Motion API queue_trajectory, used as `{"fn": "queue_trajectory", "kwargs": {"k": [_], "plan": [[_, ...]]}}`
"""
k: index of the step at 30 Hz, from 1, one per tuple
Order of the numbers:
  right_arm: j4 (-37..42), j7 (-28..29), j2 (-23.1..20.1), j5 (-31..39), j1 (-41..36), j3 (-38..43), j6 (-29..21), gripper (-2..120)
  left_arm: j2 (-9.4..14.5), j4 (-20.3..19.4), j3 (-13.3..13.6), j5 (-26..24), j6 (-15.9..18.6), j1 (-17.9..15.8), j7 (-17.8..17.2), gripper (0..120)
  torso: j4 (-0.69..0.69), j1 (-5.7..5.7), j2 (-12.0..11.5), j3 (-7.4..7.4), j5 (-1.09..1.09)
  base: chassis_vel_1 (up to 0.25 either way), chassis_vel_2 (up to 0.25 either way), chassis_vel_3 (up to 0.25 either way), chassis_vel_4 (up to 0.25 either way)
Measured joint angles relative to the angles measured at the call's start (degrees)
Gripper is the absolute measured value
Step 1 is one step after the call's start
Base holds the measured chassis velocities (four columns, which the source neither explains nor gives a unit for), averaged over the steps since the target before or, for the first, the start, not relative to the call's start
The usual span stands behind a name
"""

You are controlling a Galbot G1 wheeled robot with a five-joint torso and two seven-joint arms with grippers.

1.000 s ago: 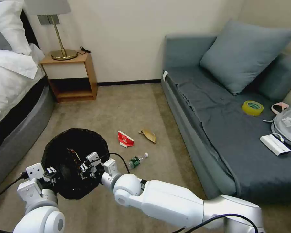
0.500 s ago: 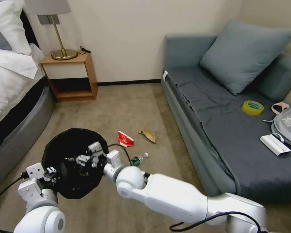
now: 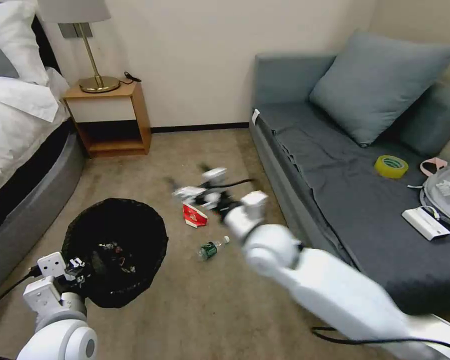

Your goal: Pick up the trash bin, then pick up the garbage on the floor and place it into the trash bin.

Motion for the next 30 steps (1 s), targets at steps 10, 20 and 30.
{"fn": "queue_trajectory", "kwargs": {"k": [10,20,30], "plan": [[14.5,5.5,1.4,-13.1,-26.8,26.0,-1.1,100,0.6,0.8,-0.9,0.7,-0.8,-0.9,0.4,2,0.00,-0.01,0.0,0.00,-0.03,0.000,0.000,0.000,0.000],[19.1,5.2,15.3,-29.1,-42.6,28.5,0.4,100,2.0,2.2,-1.2,0.3,-1.3,-1.8,0.9,2,0.00,-0.01,0.0,0.00,-0.05,0.000,0.000,0.000,0.000],[18.6,2.5,18.8,-33.2,-47.7,26.8,4.8,100,2.9,1.6,-1.9,-1.6,-1.2,-1.0,1.0,2,0.00,-0.01,0.0,0.00,-0.04,0.000,0.000,0.000,0.000]]}}
